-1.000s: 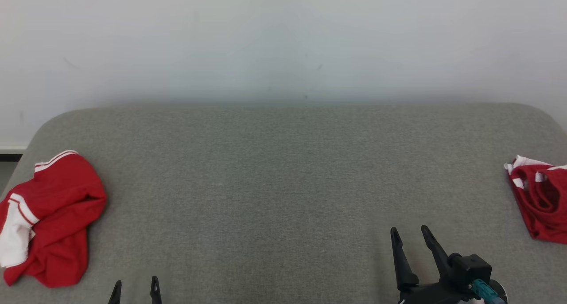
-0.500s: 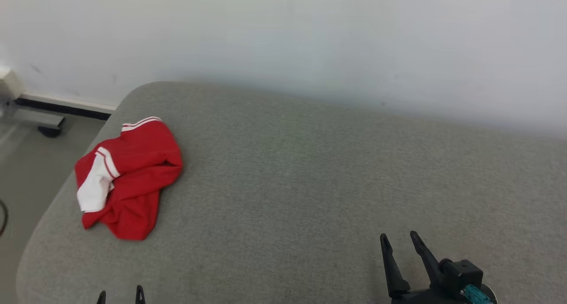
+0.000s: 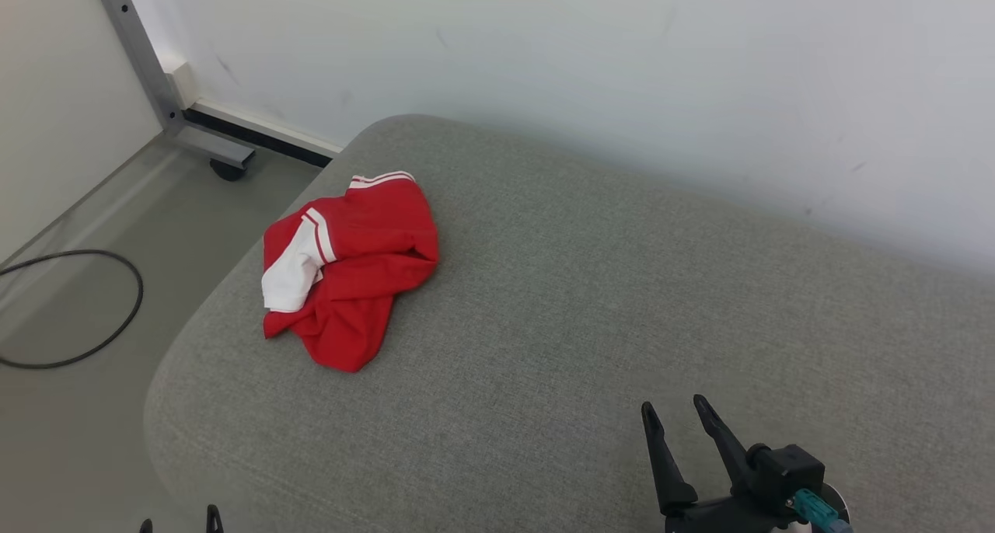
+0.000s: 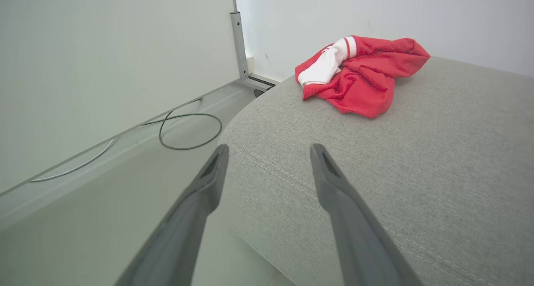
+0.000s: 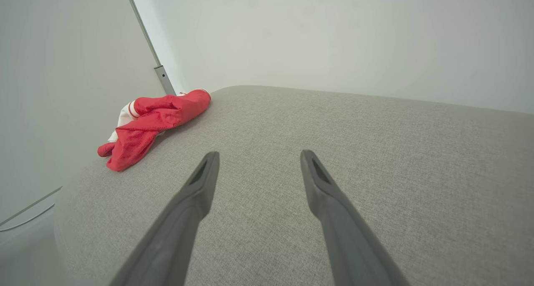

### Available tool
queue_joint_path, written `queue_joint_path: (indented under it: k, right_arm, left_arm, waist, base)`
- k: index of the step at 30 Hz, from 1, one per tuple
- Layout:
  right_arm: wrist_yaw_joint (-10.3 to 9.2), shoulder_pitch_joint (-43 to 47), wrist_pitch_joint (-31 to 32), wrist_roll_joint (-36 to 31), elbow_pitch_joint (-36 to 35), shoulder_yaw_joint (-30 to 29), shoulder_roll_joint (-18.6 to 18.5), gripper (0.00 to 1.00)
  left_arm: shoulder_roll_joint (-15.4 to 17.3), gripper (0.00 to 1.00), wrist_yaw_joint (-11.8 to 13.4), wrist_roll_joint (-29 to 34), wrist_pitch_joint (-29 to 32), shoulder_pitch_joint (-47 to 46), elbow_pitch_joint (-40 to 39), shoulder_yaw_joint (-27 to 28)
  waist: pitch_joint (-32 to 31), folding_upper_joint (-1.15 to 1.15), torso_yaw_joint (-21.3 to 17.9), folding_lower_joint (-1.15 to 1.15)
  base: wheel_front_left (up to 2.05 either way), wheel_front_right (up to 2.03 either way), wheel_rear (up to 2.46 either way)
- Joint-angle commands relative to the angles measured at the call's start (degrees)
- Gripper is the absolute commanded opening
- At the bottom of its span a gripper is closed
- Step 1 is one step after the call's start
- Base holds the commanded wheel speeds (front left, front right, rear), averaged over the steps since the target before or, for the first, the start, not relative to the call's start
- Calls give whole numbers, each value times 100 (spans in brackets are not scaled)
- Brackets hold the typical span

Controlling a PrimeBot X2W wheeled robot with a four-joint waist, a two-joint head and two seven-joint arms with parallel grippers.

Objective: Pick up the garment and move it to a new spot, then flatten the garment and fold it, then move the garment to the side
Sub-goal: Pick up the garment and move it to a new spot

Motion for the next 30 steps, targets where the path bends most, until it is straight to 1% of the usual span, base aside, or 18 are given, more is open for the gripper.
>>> queue_joint_path:
  k: [1,8,12,14,15,16,18,21,24,26,28,30]
  right_arm:
    - [-14,-42,3,-3,26,28,10,100]
    - [-14,-113,2,-40,38,72,9,100]
    - [-14,-80,2,-68,6,24,9,100]
    - [-14,-60,3,-127,-34,-4,9,100]
    - [-14,-60,3,-127,-34,-4,9,100]
    - [-14,-75,2,-159,-57,-25,10,100]
    - [-14,-124,2,-245,-96,-44,9,100]
    - [-14,-216,3,-369,-153,-87,7,100]
    - [-14,-304,3,-436,-203,-82,-47,100]
    - [-14,-360,3,-457,-255,-84,-119,100]
    - [-14,-432,2,-461,-337,-54,-162,100]
    - [-14,-531,2,-460,-412,-14,-235,100]
  left_arm:
    - [-10,100,10,-81,-18,86,-32,26]
    - [-9,100,30,-126,-18,70,-52,31]
    - [-9,100,-136,-153,-18,-107,74,77]
    - [49,100,-245,-157,-18,-262,153,167]
    - [49,100,-245,-157,-18,-262,153,167]
    - [85,100,-321,-170,-18,-374,193,213]
    - [164,100,-397,-206,-18,-613,269,306]
    - [393,100,-525,-238,-17,-1064,454,383]
    - [663,100,-611,-255,-18,-1589,740,327]
    - [757,100,-656,-235,-17,-1885,924,232]
    - [977,100,-664,-281,-18,-2251,1107,168]
    - [1121,100,-692,-382,-18,-2571,1394,45]
  waist:
    - [107,0,128,0]
    - [204,0,155,0]
    - [234,0,126,0]
    - [280,0,71,0]
    - [280,0,71,0]
    - [317,0,26,0]
    - [418,0,-87,0]
    - [598,0,-276,0]
    - [807,0,-475,0]
    - [947,0,-600,0]
    - [1096,0,-742,0]
    - [1255,0,-888,0]
  base:
    - [0,0,0]
    - [0,0,0]
    - [0,0,0]
    - [0,0,0]
    - [0,0,0]
    - [0,0,0]
    - [0,0,0]
    - [0,0,0]
    - [0,0,0]
    - [0,0,0]
    - [0,0,0]
    - [0,0,0]
